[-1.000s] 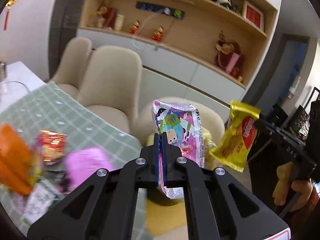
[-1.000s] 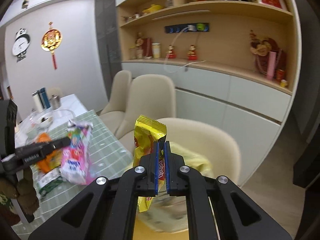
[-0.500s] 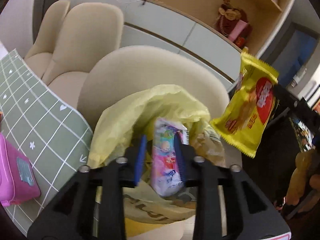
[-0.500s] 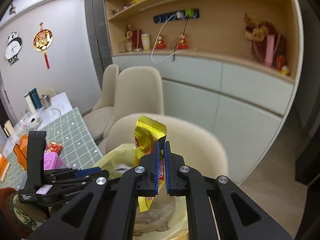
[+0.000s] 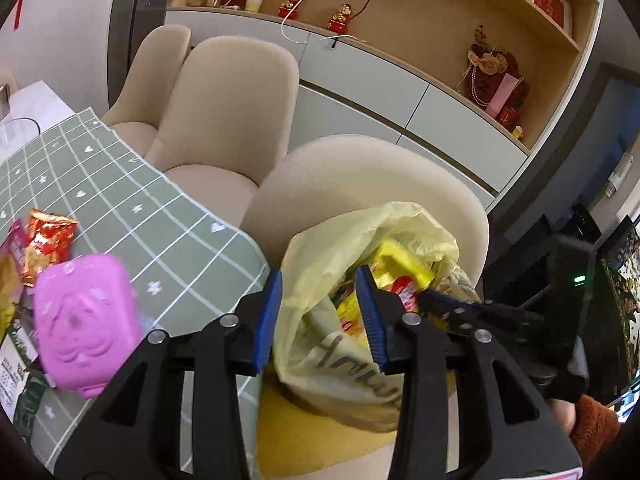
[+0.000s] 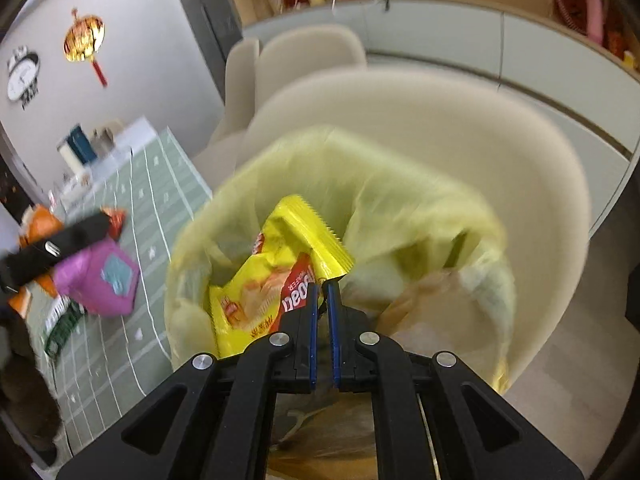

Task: Collect trash
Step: 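Carry both wrappers to the yellow trash bag and open both tools inside, then return both tools to the table and grasp the orange plastic bag with the left tool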

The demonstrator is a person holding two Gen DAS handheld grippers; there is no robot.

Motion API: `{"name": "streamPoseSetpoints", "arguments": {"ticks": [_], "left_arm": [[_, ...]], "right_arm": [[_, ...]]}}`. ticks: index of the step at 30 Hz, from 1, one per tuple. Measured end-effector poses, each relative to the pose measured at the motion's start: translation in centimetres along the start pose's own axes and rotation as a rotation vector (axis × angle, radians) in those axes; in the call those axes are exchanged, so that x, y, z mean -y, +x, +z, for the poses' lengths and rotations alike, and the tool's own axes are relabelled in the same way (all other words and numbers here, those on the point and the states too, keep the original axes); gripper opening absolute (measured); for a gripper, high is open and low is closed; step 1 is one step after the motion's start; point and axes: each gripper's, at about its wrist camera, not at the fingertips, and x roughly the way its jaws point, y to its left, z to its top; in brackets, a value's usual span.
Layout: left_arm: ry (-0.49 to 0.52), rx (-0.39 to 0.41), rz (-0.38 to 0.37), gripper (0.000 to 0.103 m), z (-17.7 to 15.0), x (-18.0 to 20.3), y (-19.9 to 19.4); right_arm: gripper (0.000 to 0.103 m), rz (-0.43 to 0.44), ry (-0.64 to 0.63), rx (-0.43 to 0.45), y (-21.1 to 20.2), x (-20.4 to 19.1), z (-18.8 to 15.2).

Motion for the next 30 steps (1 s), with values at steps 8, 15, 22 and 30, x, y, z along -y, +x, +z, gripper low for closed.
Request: {"name": "streamPoseSetpoints", "arguments": {"ticks": [8, 15, 22, 30], "left_arm": [[-0.032, -0.06, 0.002, 0.039, -1.0, -2.9, -1.6], [-0.034, -0.028, 0.006, 0.045, -1.5, -6.2, -5.3], [-0.069, 0.06, 0.046, 0.048, -2.9, -11.3, -12.0], [-0.158, 0.147, 0.181, 0.052, -6.5, -20.3, -20.3]], "right_arm": [[0.008, -0.053, 0.027, -0.01, -0.3, -1.2, -0.7], [0.038, -0.065, 0.07, 0.108, -4.0, -1.7, 0.0], [0.041, -0.089, 0.039, 0.189, -7.8, -5.4, 0.4], [0.047, -0.015, -0.048, 0.208, -10.0, -13.3, -0.6]]}}
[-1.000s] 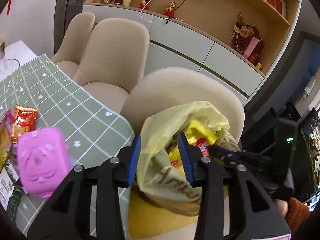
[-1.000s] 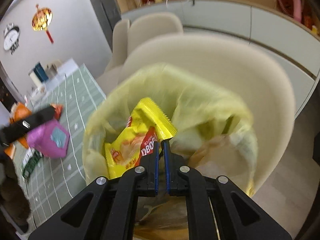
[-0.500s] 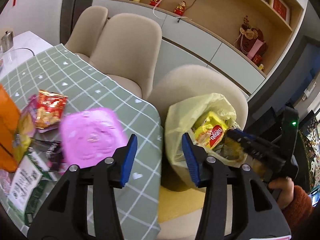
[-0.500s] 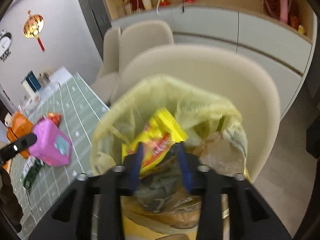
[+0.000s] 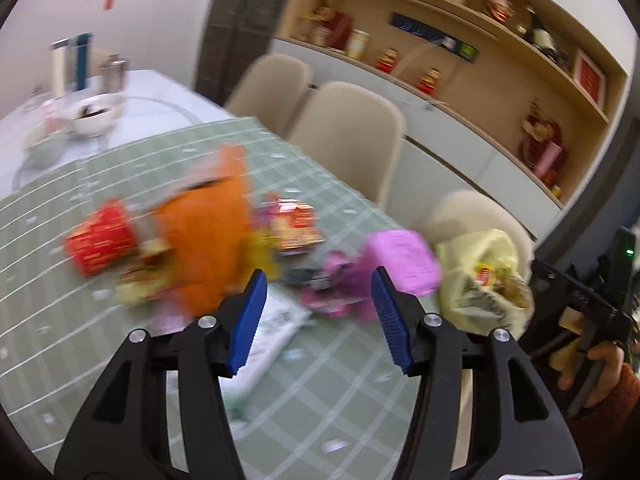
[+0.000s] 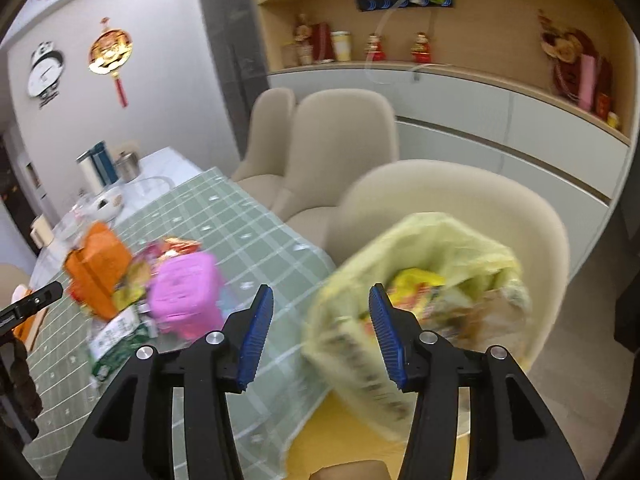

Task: Collect trash
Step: 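Return both tools to the table and grasp the orange plastic bag with the left tool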

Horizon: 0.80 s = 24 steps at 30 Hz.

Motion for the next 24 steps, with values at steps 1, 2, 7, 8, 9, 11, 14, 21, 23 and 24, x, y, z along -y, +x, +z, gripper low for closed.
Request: {"name": "streamPoseSetpoints", "arguments": {"ticks": [1, 2, 7, 8, 9, 11, 14, 21, 23, 24], "left_arm": [[-0.014, 0.003, 0.021, 0.052, -0.3, -1.3, -0.6], [-0.031, 0.004, 0.049, 0.052, -0.8, -3.1, -1.4], [-0.084, -0.006, 0.143, 0.052, -2.8, -9.4, -4.0], [-0.088, -0.009, 0.15, 0.052, -3.0, -10.2, -4.2], [-0.095, -0.015, 0.158, 0.052, -3.3, -11.2, -4.6], [-0.105, -0.02, 0.154, 0.052, -3.6, -12.8, -5.2], [-0.079, -0.015, 0.141, 0.053, -3.6, -13.6, -5.6], [0.003, 0.002, 0.036, 0.054, -1.3, -11.5, -4.0], [0.052, 0.034, -0.007, 0.055, 0.0, -9.7, -3.5], [0.072, 0.047, -0.021, 0.059, 0.5, -8.9, -3.2]], "right_arm": [[0.047, 0.013, -0.007, -0.004, 0.0, -1.0, -0.2], [0.047, 0.028, -0.018, -0.01, 0.2, -2.3, -0.3], [0.047, 0.084, -0.069, -0.031, 1.4, -8.1, -1.7], [0.047, 0.09, -0.076, -0.039, 1.8, -9.1, -2.0], [0.047, 0.103, -0.08, -0.047, 2.1, -9.8, -2.3], [0.047, 0.142, -0.084, -0.066, 2.9, -11.7, -2.9], [0.047, 0.159, -0.096, -0.069, 3.3, -14.0, -3.8], [0.047, 0.143, -0.142, -0.098, 3.9, -16.2, -5.0], [0.047, 0.135, -0.142, -0.105, 4.1, -15.7, -5.1], [0.047, 0.134, -0.137, -0.109, 4.1, -15.4, -5.1]]}}
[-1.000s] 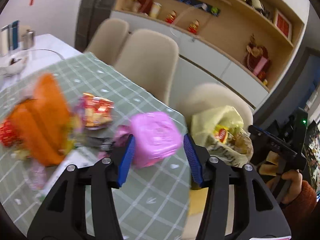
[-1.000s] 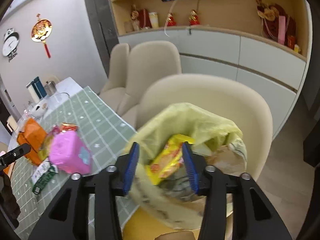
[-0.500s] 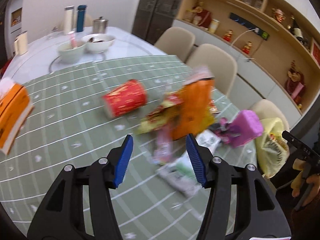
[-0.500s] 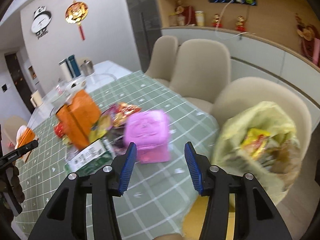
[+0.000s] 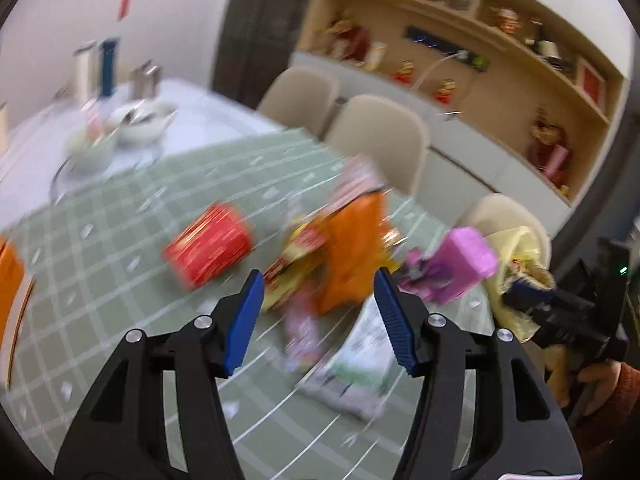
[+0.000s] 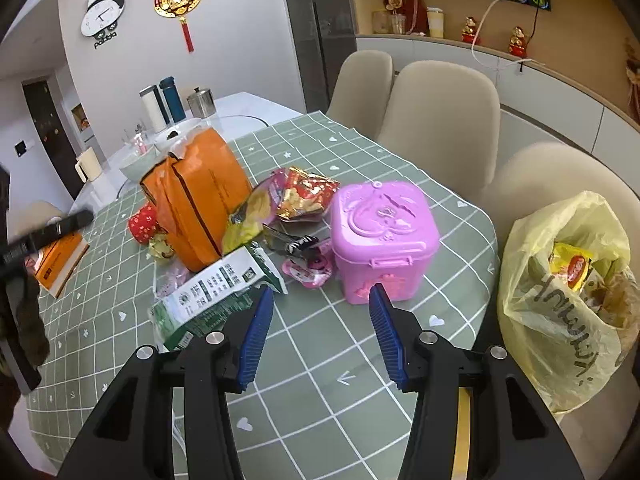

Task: Collect trash
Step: 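Return both tools to the table and grasp the orange plastic bag with the left tool, then grasp the white-green milk carton with the right tool while the left tool holds the orange bag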

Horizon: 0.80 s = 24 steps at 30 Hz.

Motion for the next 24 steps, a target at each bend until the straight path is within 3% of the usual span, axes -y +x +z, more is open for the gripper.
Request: {"name": "streamPoseSetpoints", "arguments": {"ticks": [4, 9, 10, 11, 12, 15, 20, 24], "left_arm": [[0.017, 0.013, 0.031, 0.06, 1.5, 2.6, 3.2], [-0.121, -0.088, 0.122, 0.06, 2.2, 2.5, 9.4], [-0.147, -0.115, 0.125, 0.056, 2.2, 2.3, 10.6], [-0.156, -0.126, 0.133, 0.034, 2.2, 2.0, 11.1], [-0.161, -0.137, 0.152, 0.02, 2.2, 2.0, 11.2], [-0.17, -0.119, 0.152, 0.014, 2.0, 1.7, 9.1], [-0.159, -0.09, 0.122, 0.013, 0.9, 0.4, 2.2], [-0.178, -0.177, 0.073, 0.013, -0.5, -1.7, -1.1]], "right_arm": [[0.047, 0.01, 0.017, -0.029, 0.1, 0.9, -1.0], [0.047, 0.031, 0.033, -0.057, 0.1, 1.3, -2.3], [0.047, 0.041, 0.035, -0.062, 0.1, 1.2, -2.5], [0.047, 0.052, 0.035, -0.066, 0.1, 1.1, -2.6], [0.047, 0.061, 0.028, -0.07, 0.2, 0.7, -2.8], [0.047, 0.08, 0.012, -0.07, 0.5, -0.3, -3.0], [0.047, 0.136, 0.022, -0.096, 2.3, -2.9, -3.3], [0.047, 0.162, 0.025, -0.115, 3.9, -5.8, -3.3]]}}
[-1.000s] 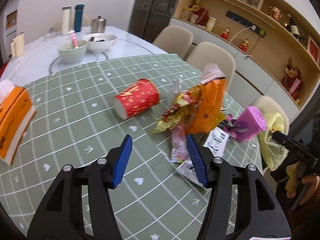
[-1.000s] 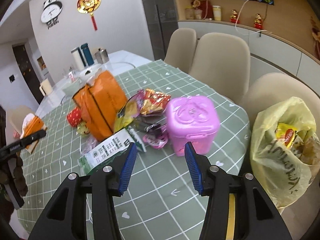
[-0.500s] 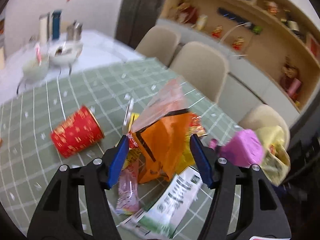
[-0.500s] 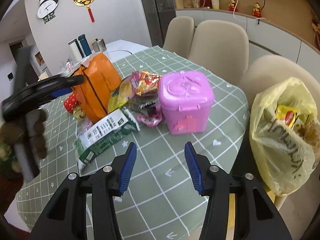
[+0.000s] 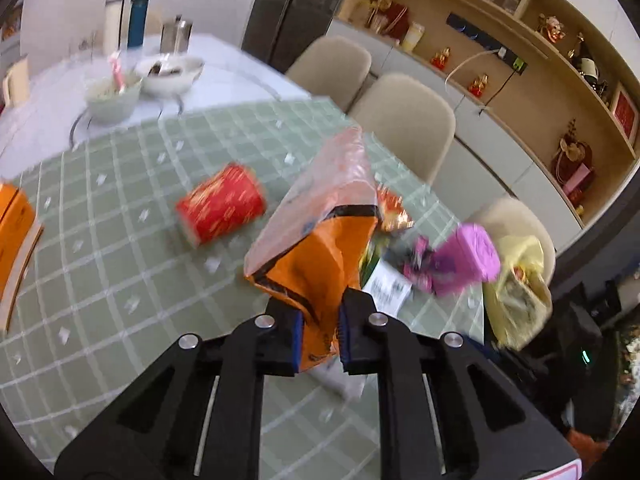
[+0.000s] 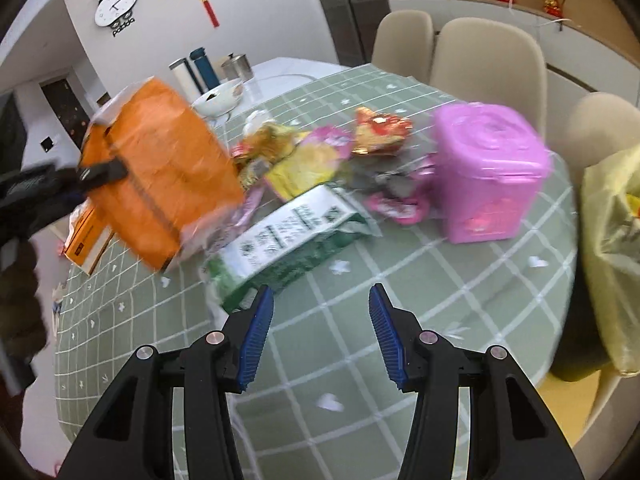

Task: Collect trash
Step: 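Grasp the white-green milk carton with the right tool while the left tool holds the orange bag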

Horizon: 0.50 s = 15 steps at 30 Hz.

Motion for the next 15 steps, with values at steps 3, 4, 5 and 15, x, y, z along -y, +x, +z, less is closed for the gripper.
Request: {"name": "streamPoseSetpoints", "arguments": {"ticks": [3, 4, 5, 15], "left_arm": [[0.006, -0.062, 0.01, 0.013, -1.4, -1.9, -1.0], [0.001, -0.083, 0.001, 0.013, -1.9, -2.6, -1.2], [-0.007, -0.117, -0.018, 0.013, -2.5, -3.7, -1.4], [-0.043, -0.139, -0.015, 0.037, -4.9, -8.3, -0.9]], "right_arm": [[0.047, -0.011, 0.042, 0.038, 1.0, -1.4, 0.7], [0.047, -0.015, 0.06, 0.044, 1.4, -1.6, 0.9], [0.047, -0.019, 0.081, 0.046, 2.0, -1.8, 1.2], [0.047, -0.065, 0.126, -0.051, 6.6, -5.0, 1.1]]}}
